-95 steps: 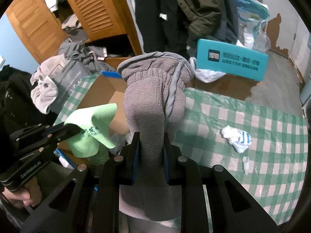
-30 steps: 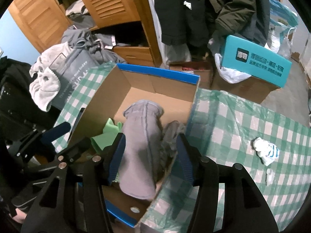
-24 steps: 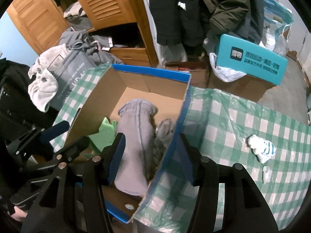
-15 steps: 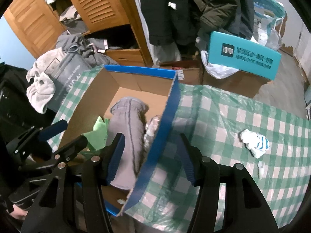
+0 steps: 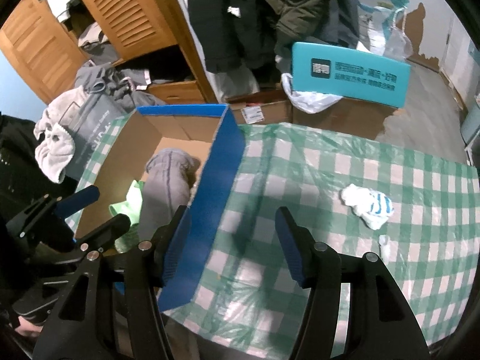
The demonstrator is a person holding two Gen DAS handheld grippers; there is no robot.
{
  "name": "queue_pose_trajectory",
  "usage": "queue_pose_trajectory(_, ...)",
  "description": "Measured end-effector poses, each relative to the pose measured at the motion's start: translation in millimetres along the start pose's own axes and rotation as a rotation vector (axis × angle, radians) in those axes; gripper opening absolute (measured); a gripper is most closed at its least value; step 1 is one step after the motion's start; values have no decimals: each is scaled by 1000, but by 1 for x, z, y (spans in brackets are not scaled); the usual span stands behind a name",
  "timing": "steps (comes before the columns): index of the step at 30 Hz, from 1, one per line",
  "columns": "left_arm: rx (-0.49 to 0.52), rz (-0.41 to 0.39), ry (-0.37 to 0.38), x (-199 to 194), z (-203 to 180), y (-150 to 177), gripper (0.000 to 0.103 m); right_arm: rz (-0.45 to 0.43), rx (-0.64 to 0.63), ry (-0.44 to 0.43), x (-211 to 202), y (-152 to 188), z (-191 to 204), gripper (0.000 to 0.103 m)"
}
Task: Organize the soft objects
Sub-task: 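Withdraw both tools from the shoebox back over the table, then lower the right tool onto the small clear plastic piece beside the white-blue sock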
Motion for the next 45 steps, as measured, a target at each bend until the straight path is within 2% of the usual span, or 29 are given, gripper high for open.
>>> queue_pose_trajectory(5,23,-5,15,1,-16,-2,70,-4,21,22,-3,8,-22,61)
queue_pose_trajectory(14,76,-11,28,1,-49,-8,71,-19,67,53,-12,19,-61,61)
queue_pose_trajectory(25,119,25,63,14,-85,-11,71,-29,128,110,-23,31,-114,61)
queue_pose_trajectory(29,125,41,75,21,-96,-14,72,-29,130,144,-26,35,-130,66)
queue_pose_trajectory(40,166,89,111,51,-131,-24,76,43,176,219,-1,54,-186,66)
queue_pose_trajectory(45,169,134,126,78,-148,-25,76,77,228,201,20,61,-208,66)
Point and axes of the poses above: each gripper's, at about its wrist camera, not at the fingertips, and x roughly the way its jaws point, z to its left, y to its underside, the point moved 7 cm from there along x, roughly the way its jaws point, and after that the axes turned 9 degrees about z, right-handed, at the moved point
